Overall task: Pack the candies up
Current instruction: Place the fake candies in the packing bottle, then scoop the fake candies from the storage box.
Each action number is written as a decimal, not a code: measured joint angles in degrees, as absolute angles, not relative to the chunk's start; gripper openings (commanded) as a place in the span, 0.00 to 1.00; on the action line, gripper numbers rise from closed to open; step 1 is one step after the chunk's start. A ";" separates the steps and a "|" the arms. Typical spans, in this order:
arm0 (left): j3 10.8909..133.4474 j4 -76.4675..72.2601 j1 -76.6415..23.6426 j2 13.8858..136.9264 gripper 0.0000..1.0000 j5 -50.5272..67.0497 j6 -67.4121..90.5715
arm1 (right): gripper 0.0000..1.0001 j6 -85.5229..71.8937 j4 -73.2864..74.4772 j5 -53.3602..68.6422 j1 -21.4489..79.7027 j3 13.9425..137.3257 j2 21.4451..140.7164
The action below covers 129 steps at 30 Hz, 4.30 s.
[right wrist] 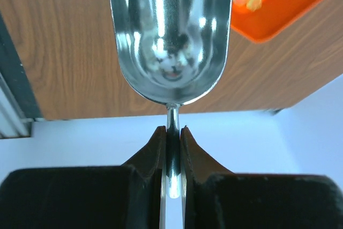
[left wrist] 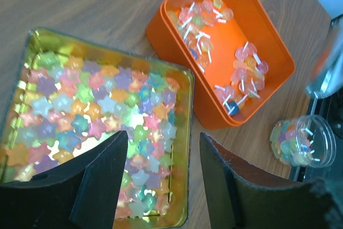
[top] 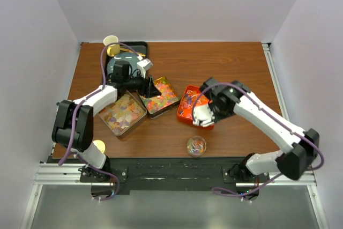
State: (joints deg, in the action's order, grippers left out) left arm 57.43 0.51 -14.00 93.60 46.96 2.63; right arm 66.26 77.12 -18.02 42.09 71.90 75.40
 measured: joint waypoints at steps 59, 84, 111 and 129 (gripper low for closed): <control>47.03 -12.45 -23.14 94.85 0.50 47.92 11.00 | 0.00 37.45 77.36 -3.92 30.09 85.84 90.70; 42.41 -12.78 -23.81 92.77 0.51 44.36 9.50 | 0.00 30.35 76.90 -10.44 27.68 86.17 106.10; 46.19 -24.51 -27.09 101.23 0.50 44.77 15.99 | 0.00 26.68 78.50 -10.92 28.21 101.08 123.92; 47.37 -16.12 -25.10 98.30 0.49 43.72 11.86 | 0.00 28.10 82.11 -3.11 28.18 116.16 132.81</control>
